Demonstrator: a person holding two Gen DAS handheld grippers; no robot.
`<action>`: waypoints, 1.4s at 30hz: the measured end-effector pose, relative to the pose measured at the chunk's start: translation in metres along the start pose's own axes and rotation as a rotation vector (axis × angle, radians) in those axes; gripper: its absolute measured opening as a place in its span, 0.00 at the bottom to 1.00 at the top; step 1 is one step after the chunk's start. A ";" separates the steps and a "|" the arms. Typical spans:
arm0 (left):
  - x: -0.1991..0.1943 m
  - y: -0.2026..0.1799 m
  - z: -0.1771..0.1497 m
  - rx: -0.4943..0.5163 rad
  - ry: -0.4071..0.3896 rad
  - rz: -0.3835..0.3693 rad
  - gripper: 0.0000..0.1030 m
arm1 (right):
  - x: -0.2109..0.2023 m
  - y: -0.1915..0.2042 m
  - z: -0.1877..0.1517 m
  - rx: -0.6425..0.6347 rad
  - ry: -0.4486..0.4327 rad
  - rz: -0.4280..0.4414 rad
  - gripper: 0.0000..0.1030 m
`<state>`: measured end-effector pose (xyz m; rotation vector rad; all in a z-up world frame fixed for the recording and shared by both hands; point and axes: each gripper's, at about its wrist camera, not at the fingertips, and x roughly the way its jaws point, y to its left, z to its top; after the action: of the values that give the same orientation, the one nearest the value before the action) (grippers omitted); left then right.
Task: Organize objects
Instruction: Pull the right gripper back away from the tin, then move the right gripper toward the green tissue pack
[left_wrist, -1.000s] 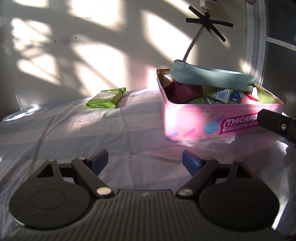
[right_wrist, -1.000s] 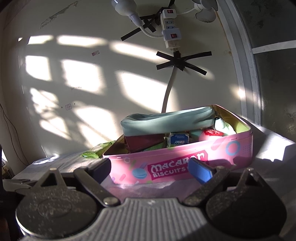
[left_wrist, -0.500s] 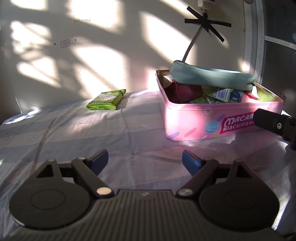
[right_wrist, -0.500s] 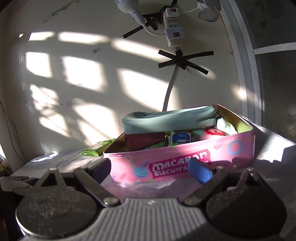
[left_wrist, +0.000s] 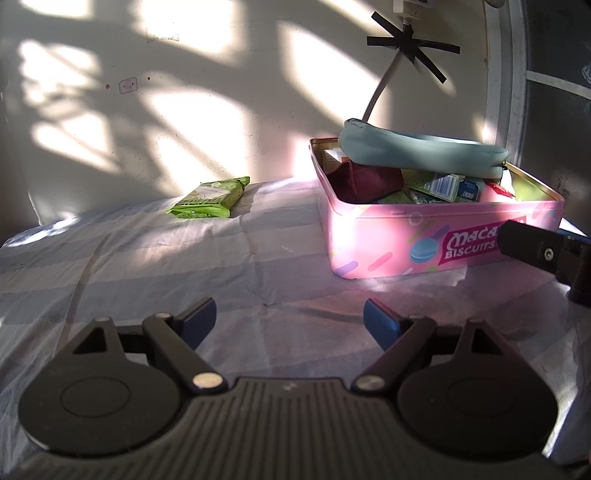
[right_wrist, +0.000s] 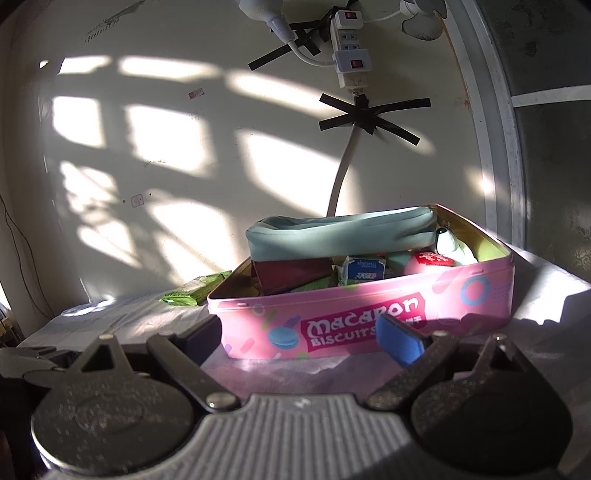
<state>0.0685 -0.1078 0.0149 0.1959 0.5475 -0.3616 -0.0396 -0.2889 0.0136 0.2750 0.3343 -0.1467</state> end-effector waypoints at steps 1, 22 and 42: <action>0.000 0.000 0.000 0.000 0.001 0.000 0.86 | 0.000 0.001 0.000 -0.001 0.001 0.000 0.91; 0.011 0.068 0.014 -0.079 -0.037 0.092 0.87 | 0.017 0.052 0.019 -0.161 -0.031 0.046 0.91; 0.029 0.145 0.001 -0.269 -0.024 0.109 0.89 | 0.056 0.111 0.031 -0.288 -0.037 0.045 0.91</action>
<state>0.1477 0.0168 0.0122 -0.0380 0.5539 -0.1809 0.0431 -0.1974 0.0496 -0.0051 0.3081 -0.0576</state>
